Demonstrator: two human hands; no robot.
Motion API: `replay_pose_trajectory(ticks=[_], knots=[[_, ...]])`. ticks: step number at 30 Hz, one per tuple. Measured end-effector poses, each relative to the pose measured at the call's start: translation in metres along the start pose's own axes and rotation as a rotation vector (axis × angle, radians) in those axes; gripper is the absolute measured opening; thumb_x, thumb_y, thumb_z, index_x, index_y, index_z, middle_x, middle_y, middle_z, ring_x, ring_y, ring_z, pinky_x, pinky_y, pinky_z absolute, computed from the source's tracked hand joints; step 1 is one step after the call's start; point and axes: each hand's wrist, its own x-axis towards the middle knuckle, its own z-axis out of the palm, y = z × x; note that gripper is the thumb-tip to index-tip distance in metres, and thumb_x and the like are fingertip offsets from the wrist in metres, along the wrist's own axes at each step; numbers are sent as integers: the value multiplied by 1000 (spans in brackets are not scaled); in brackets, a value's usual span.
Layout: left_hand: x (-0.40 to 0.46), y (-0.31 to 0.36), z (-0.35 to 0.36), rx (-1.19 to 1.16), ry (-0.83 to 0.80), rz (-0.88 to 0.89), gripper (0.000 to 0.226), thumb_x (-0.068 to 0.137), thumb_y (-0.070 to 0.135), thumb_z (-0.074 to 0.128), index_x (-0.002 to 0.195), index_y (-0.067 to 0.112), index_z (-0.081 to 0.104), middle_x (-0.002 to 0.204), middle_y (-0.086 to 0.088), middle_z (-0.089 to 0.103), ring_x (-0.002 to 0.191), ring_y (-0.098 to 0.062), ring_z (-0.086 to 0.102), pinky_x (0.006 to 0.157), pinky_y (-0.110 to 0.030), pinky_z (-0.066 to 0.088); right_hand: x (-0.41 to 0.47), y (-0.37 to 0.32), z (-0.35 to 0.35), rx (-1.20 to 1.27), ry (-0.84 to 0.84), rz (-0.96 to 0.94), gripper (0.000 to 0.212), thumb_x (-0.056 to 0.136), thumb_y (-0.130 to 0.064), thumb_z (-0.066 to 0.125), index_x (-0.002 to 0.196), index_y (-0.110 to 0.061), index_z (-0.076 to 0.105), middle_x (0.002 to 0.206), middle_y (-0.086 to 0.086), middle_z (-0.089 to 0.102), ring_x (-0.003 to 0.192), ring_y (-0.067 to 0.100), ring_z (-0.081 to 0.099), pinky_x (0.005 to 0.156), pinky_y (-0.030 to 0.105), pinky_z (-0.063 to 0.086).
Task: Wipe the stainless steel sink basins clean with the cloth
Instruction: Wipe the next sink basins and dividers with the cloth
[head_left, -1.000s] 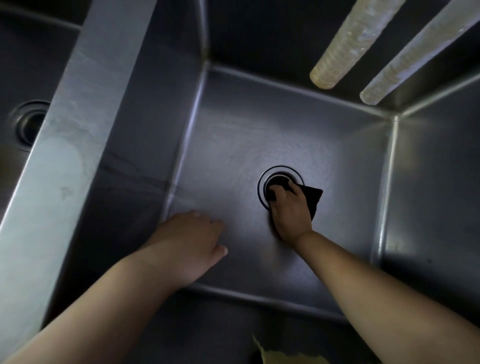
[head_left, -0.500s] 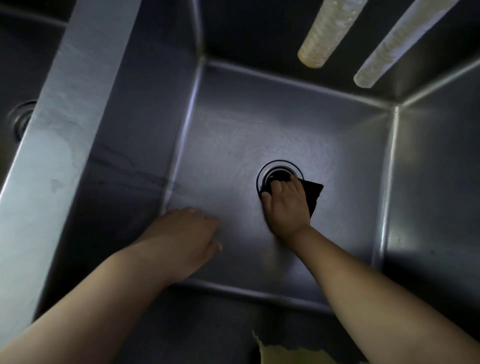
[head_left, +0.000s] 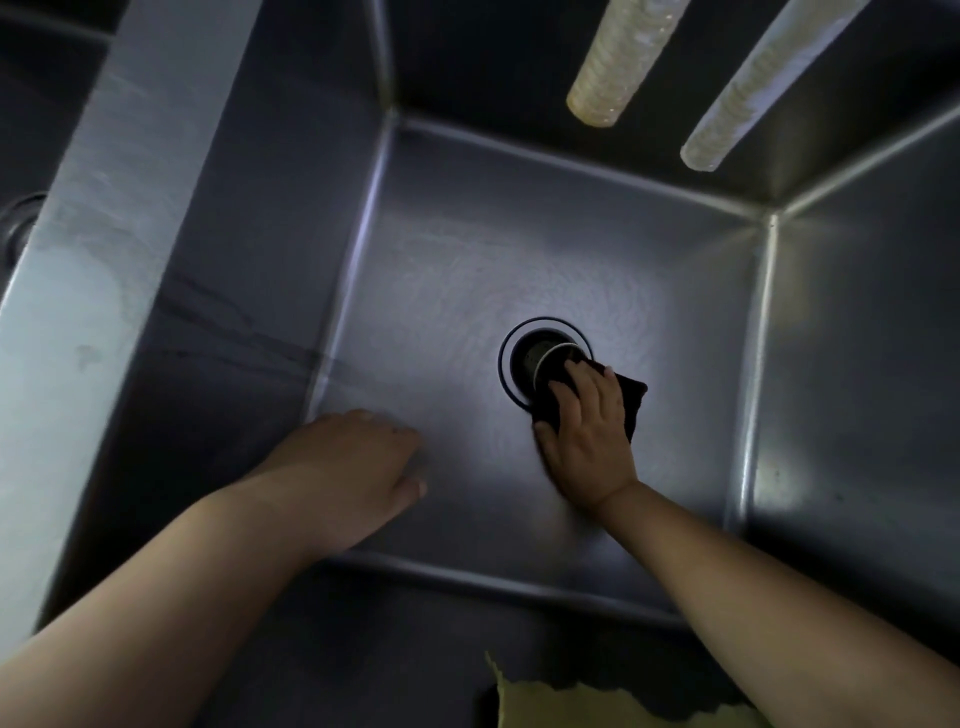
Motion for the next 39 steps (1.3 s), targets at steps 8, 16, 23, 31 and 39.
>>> replay_pose_trajectory(ticks=[8, 16, 23, 31, 39], knots=[[-2, 15, 1, -93, 62, 46, 47, 96, 44, 39, 140, 28, 35, 144, 8, 40, 131, -14, 37, 107, -28, 32, 25, -7, -8, -133, -356, 36, 58, 92, -44, 30, 140, -15, 46, 140, 7, 51, 139, 29, 34, 114, 48, 6], [85, 52, 13, 209, 77, 172, 60, 99, 25, 33, 152, 12, 9, 160, -6, 5, 146, -18, 11, 117, -33, 12, 20, 0, -4, -117, -323, -5, 56, 93, -43, 32, 139, -15, 47, 139, 5, 52, 138, 28, 37, 114, 48, 9], [148, 45, 32, 513, 43, 142, 57, 99, 23, 14, 151, 9, -5, 159, -8, -12, 146, -20, -13, 117, -39, -9, 11, 10, -2, -99, -266, -72, 56, 93, -39, 33, 139, -11, 46, 144, 7, 47, 139, 25, 35, 115, 46, 11], [146, 45, 24, 500, 12, 155, 57, 97, 21, 6, 152, 11, -1, 159, -7, -10, 146, -20, -11, 117, -41, -4, -57, 43, -27, -139, -328, 13, 68, 88, -41, 40, 149, -16, 23, 155, 12, 26, 144, 29, 18, 114, 49, 14], [47, 25, -34, 266, 164, 94, 58, 89, 31, 44, 141, 6, 38, 148, -14, 37, 134, -25, 42, 107, -41, 35, -17, 77, -43, -184, -311, 303, 75, 86, -60, 33, 149, -21, 23, 155, 16, 22, 143, 34, 14, 112, 47, 7]])
